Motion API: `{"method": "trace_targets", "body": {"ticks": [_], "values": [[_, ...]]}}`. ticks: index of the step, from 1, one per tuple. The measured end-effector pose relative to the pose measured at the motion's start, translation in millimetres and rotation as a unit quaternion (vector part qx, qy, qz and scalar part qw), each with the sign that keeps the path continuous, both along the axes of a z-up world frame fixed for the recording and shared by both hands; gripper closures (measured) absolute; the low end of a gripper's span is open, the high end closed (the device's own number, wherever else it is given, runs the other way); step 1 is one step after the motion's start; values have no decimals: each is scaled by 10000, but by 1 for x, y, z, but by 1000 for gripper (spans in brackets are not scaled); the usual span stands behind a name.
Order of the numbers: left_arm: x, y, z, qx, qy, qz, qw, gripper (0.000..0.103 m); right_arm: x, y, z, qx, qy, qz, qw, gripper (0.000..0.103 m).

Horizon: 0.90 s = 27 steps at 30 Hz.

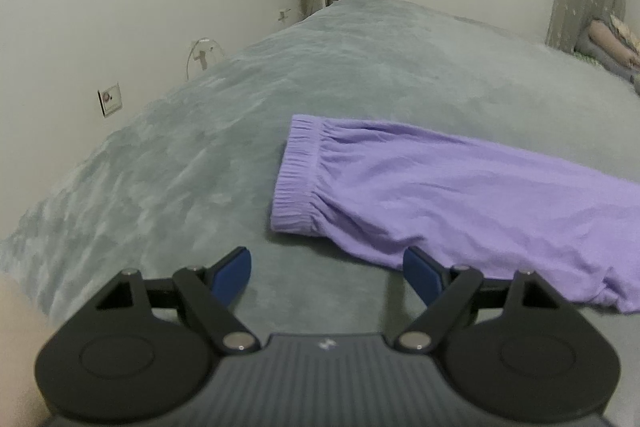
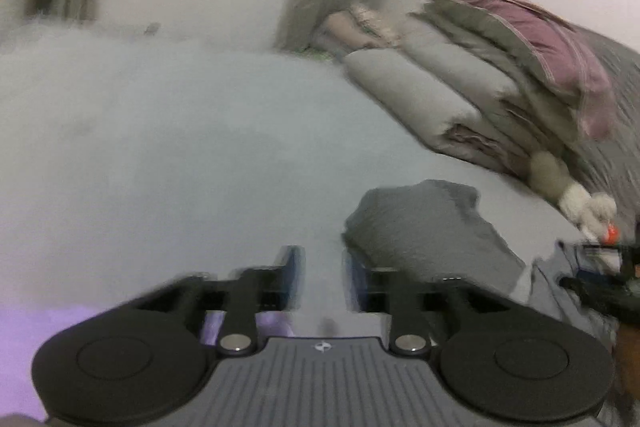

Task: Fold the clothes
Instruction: 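Grasp the lavender waistband with the left tool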

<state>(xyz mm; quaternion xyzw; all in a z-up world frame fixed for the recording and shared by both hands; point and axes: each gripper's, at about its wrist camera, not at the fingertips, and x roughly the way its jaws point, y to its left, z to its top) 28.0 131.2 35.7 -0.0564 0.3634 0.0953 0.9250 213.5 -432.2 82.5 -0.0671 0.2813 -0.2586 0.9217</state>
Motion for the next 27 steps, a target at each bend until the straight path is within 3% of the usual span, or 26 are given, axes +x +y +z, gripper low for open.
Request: {"method": "trace_targets", "body": {"ticks": [2, 4, 6, 9, 12, 13, 15, 18, 22, 27], "values": [[-1, 6, 3, -212, 28, 66, 9997, 20, -20, 15, 15, 321, -275, 181, 9989, 47], [-2, 11, 5, -410, 76, 145, 9990, 20, -38, 40, 23, 1083, -111, 857, 9904, 47], [-3, 16, 5, -554, 53, 186, 9983, 20, -62, 82, 22, 1767, 273, 1875, 9659, 47], [2, 24, 1, -597, 28, 289, 9978, 20, -111, 167, 13, 1814, 921, 3467, 9157, 47], [0, 26, 2, -609, -46, 352, 9975, 30, -151, 236, 0, 1957, 1279, 4401, 8670, 47], [-1, 26, 2, -593, -84, 360, 9976, 34, -157, 254, -6, 1971, 1332, 4538, 8588, 47], [-3, 27, 2, -556, -166, 371, 9976, 36, -160, 286, -19, 1674, 1376, 4702, 8555, 47], [-2, 28, -1, -430, -207, 371, 9982, 37, -150, 315, -33, 1367, 1196, 4719, 8627, 40], [3, 27, -3, -164, -173, 434, 9988, 38, -134, 325, -39, 1531, 1138, 4601, 8671, 40], [6, 30, -2, -121, -139, 508, 9985, 38, -149, 336, -31, 1055, 645, 4720, 8729, 41]]}}
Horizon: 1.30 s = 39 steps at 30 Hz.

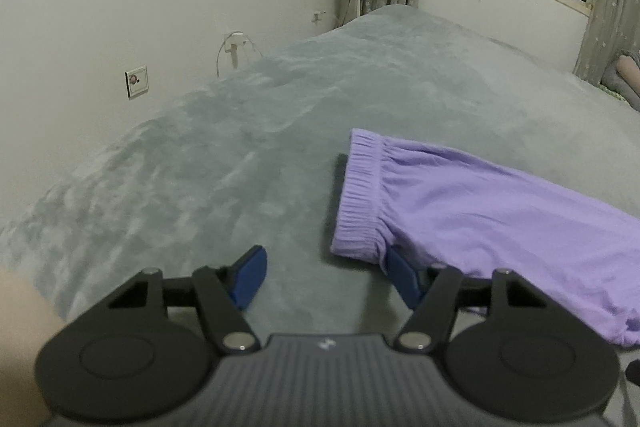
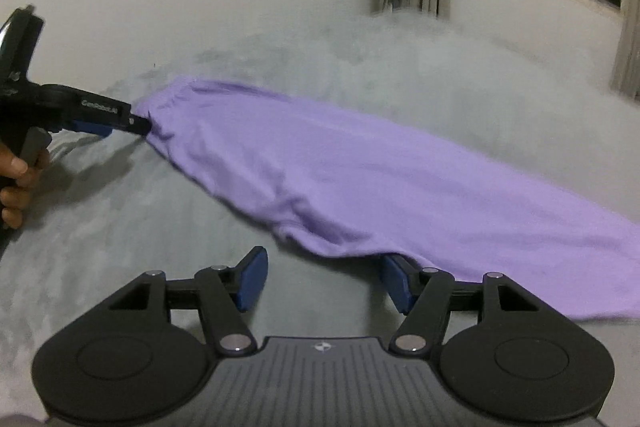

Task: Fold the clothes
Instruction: 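Grasp the lavender waistband with the left tool, then hold the waistband with the left tool while the right tool pinches the pant leg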

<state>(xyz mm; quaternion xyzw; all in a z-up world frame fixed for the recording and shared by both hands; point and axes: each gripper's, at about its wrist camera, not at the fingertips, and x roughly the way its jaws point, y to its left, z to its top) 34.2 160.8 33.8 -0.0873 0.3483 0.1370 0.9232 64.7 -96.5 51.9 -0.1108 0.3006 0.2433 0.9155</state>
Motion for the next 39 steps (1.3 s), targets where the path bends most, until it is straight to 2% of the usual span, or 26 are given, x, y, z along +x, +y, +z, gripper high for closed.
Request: {"method": "trace_targets", "body": {"ticks": [3, 5, 7, 10, 12, 14, 17, 20, 26, 30, 35, 39], "values": [[2, 1, 0, 2, -42, -12, 10000, 50, -5, 9, 6, -244, -336, 143, 9990, 41], [3, 2, -2, -78, -68, -84, 9999, 74, -3, 15, 4, -253, -314, 341, 9986, 41], [4, 3, -4, -180, -77, -160, 9997, 81, 3, 18, -4, -283, -65, 349, 9990, 42], [5, 9, -4, -344, -118, -156, 9992, 81, -2, 13, -3, -70, 90, 274, 9996, 42], [5, 13, -2, -526, -141, -106, 9985, 81, -12, 2, 5, 369, 213, 324, 9986, 42], [3, 13, 0, -531, -179, -105, 9984, 81, -14, -3, 6, 651, 606, 565, 9944, 42], [3, 14, -1, -537, -208, -97, 9983, 81, -12, 4, -2, 529, 800, 552, 9939, 42], [3, 13, -2, -523, -234, -103, 9983, 81, -7, 12, -8, 424, 663, 361, 9962, 40], [4, 8, 6, -114, -391, -104, 9991, 81, -1, 21, -13, 330, 459, 302, 9979, 40], [7, 8, 2, -248, -250, -126, 9993, 81, 5, 27, -13, 236, 391, 294, 9985, 40], [8, 9, 3, -310, -273, -82, 9991, 81, 10, 30, -9, 106, 326, 261, 9991, 40], [7, 9, 2, -349, -242, -74, 9991, 80, 10, 30, -5, 41, 677, 348, 9971, 39]]}}
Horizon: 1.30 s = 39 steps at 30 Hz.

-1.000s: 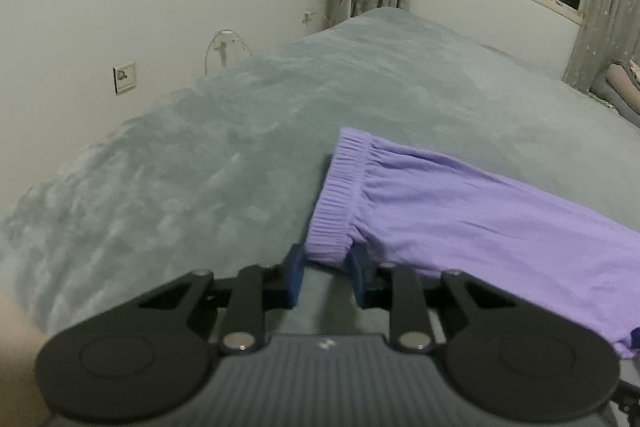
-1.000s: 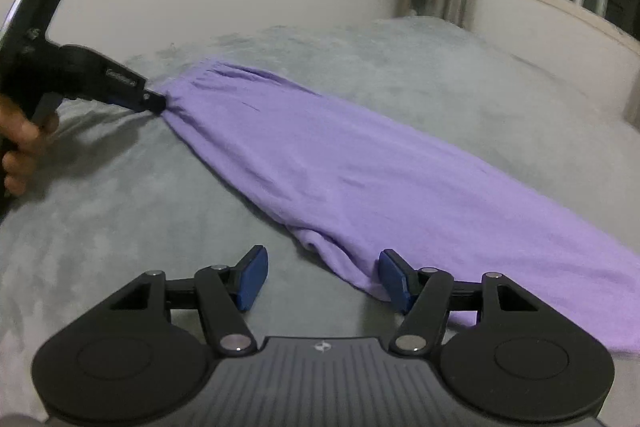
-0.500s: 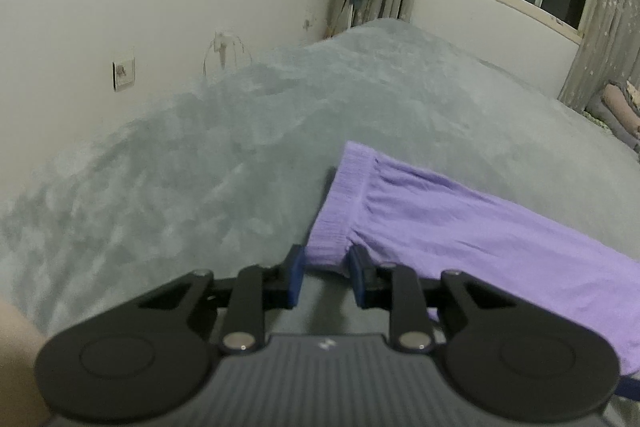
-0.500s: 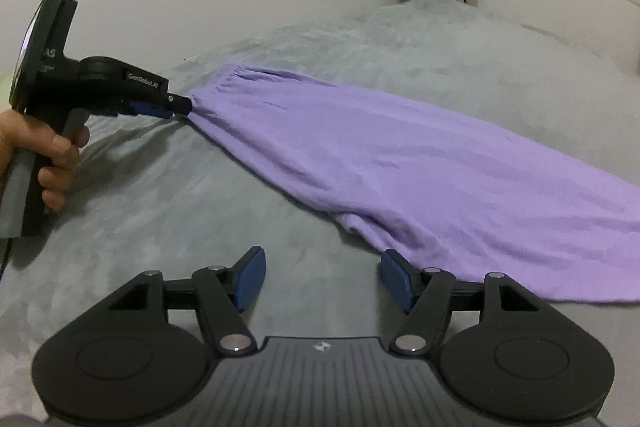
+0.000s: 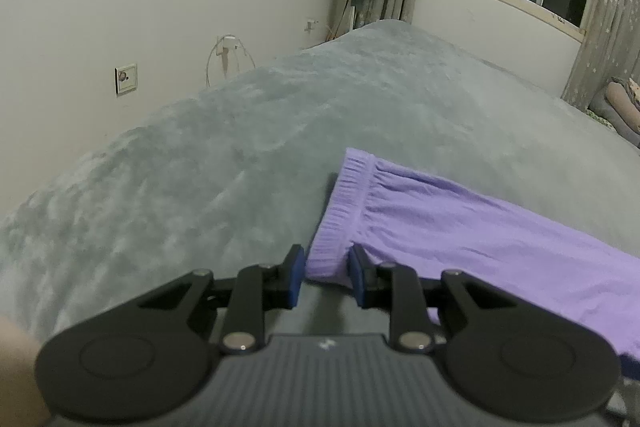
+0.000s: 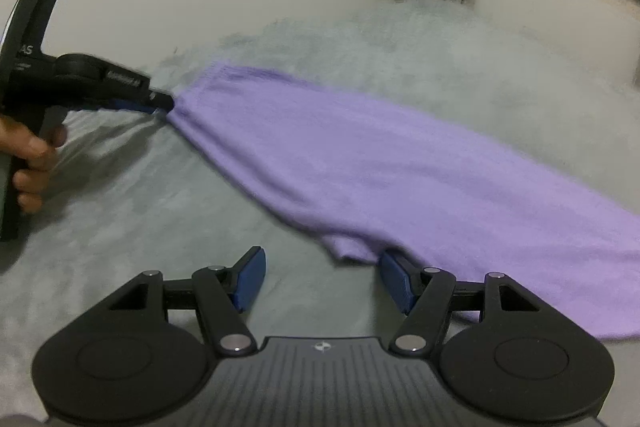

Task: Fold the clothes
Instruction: 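Hold the waistband with the left tool while the right tool pinches the pant leg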

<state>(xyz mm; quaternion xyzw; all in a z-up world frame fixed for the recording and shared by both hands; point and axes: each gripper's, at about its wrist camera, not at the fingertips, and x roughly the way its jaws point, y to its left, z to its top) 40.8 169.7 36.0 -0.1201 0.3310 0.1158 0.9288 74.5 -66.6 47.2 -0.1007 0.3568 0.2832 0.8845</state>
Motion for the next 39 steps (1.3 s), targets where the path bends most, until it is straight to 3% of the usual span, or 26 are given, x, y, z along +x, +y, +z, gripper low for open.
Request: {"method": "trace_targets", "body": {"ticks": [4, 6, 9, 15, 19, 27, 28, 29, 39], "values": [[2, 0, 0, 4, 27, -5, 10000, 79, -3, 1, 3, -64, 149, 13, 9999, 41], [2, -1, -1, 11, 40, -18, 10000, 79, 0, 3, 2, -74, 22, -128, 9999, 65], [2, 2, -1, -48, 43, 3, 10000, 77, 5, 4, 0, 177, -81, -318, 9993, 85], [3, 1, -2, 46, 33, -24, 10000, 77, 1, 10, -3, -57, -481, -304, 9984, 88], [3, 5, -2, -89, 13, 15, 10000, 77, -7, 7, 1, -218, -774, -494, 9955, 87], [3, 4, -3, -84, 23, 10, 10000, 77, 7, 16, -3, -290, -660, -291, 9970, 85], [3, 4, -3, -85, 22, 12, 10000, 77, 7, 15, -3, -256, -670, -291, 9970, 87], [3, 4, -3, -84, 21, 13, 10000, 77, 6, 13, -2, -193, -682, -310, 9970, 99], [0, 6, 1, 12, -46, 202, 9998, 79, -24, -24, 17, 737, -178, 133, 9970, 99]]}}
